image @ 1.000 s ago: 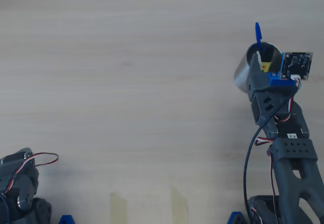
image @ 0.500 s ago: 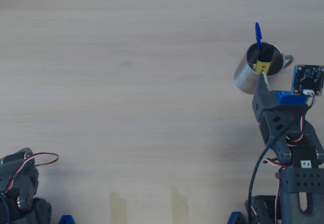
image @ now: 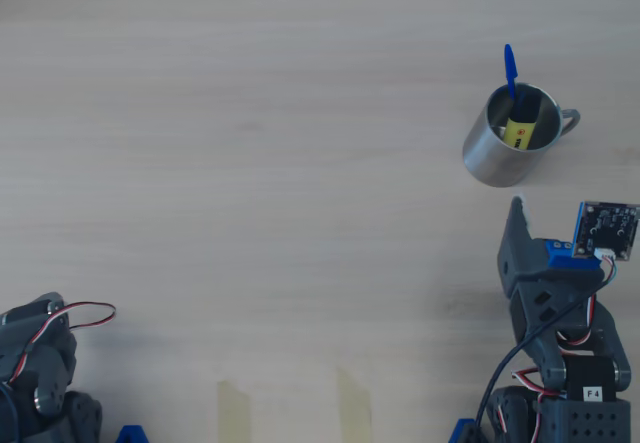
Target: Grab the yellow pen and put it in the silver cup.
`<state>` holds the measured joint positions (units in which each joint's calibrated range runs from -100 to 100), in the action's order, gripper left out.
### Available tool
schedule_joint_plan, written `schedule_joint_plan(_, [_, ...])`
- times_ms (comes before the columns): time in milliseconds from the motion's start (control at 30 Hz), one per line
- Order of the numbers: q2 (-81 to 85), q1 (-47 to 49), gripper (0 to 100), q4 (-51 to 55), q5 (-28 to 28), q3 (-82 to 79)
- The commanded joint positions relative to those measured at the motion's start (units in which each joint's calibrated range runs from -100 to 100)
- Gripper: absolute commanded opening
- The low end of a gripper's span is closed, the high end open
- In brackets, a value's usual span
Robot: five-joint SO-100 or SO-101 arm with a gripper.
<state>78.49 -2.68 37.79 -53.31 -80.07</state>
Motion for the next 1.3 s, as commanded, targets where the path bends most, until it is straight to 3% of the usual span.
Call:
schedule_joint_plan(0, [6.4,0.2,41,2.4,-0.2,-3.6])
schedule_joint_plan(500, [19.1,1.9,41,6.5,-0.2,-19.7])
schedule_joint_plan(833, [19.4,1.5,41,22.1,0.2,-19.7])
schedule_joint_plan(1033, [19.4,1.5,33,29.7,0.1,-19.7])
schedule_joint_plan(1267, [19.4,0.7,32,36.8,0.2,-19.7])
